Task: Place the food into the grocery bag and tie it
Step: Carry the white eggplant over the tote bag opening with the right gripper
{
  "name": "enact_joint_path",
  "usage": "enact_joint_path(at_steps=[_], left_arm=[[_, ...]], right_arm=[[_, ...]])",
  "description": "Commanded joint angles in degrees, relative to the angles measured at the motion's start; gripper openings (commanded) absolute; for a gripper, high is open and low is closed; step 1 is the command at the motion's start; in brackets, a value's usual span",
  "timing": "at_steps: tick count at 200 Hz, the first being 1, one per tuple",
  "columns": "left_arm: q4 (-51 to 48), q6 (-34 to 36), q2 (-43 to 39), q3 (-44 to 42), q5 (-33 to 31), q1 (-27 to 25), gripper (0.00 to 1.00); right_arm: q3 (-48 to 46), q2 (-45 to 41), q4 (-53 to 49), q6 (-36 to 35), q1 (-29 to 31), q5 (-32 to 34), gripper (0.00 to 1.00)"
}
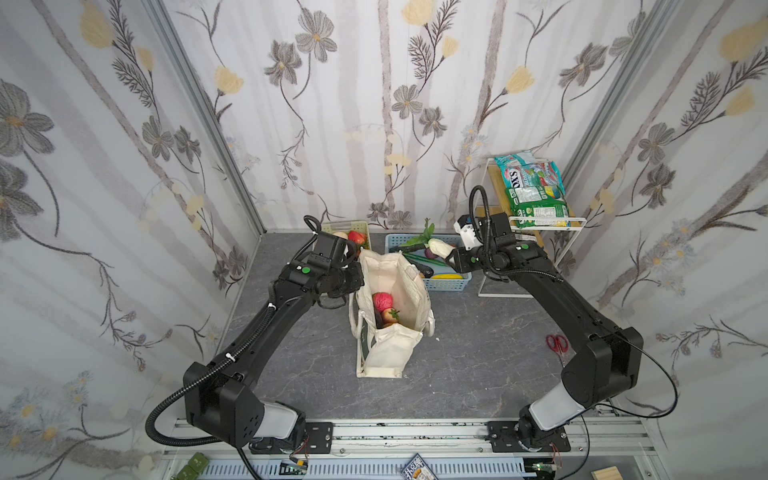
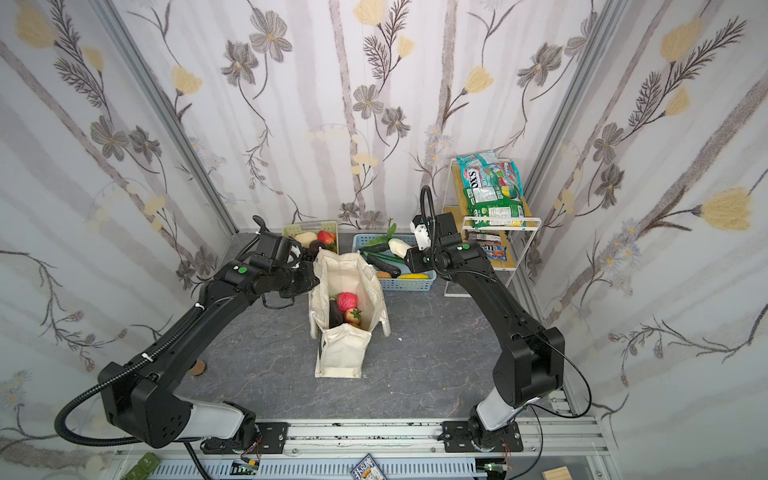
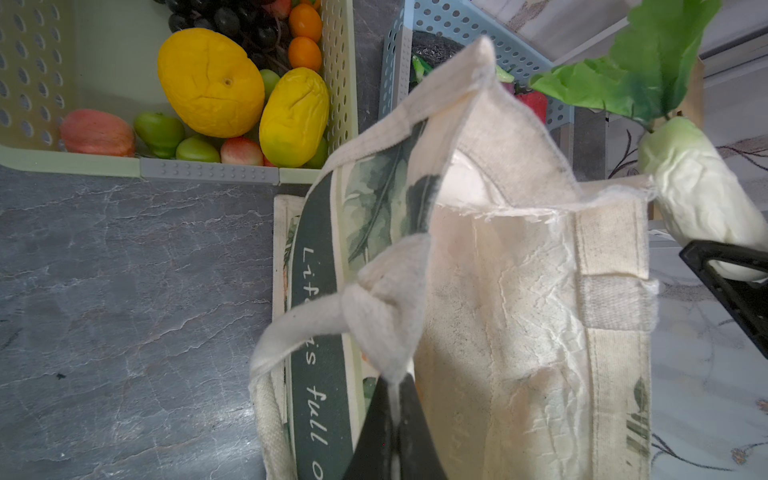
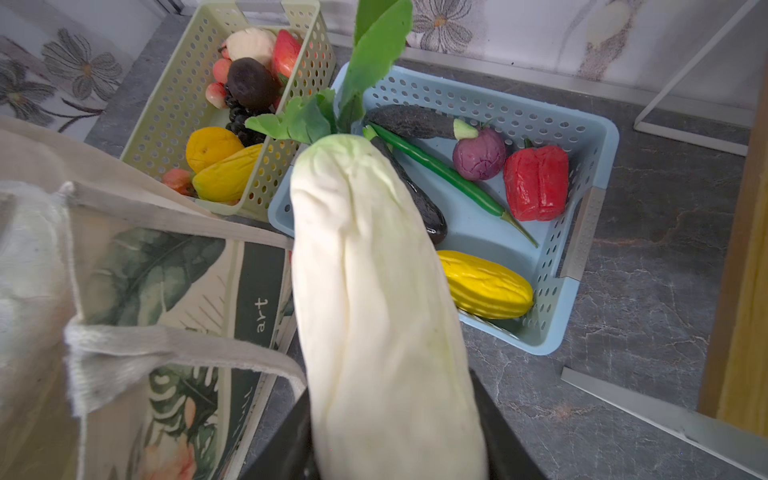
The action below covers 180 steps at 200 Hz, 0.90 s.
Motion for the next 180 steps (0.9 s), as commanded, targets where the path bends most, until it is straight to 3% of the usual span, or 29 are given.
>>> enact_joint_path(at_steps=[1,127,180], left_arm=[[0.63,0.03,0.47,0.85,0.62,-0.15,0.0],[0.62,0.52,2.33,2.99,2.05,-0.38,0.0],[0.43,0.48,2.44,3.43,2.08,-0.72,0.0]], right_arm=[[0.52,-1.69,1.12,0.43,0.42,-1.7,0.45],[-3.06,-11.13,1.35,3.65,5.57,-9.29,0.46],[-5.15,-13.16,0.54,6.77,9.34,-8.68,0.46]])
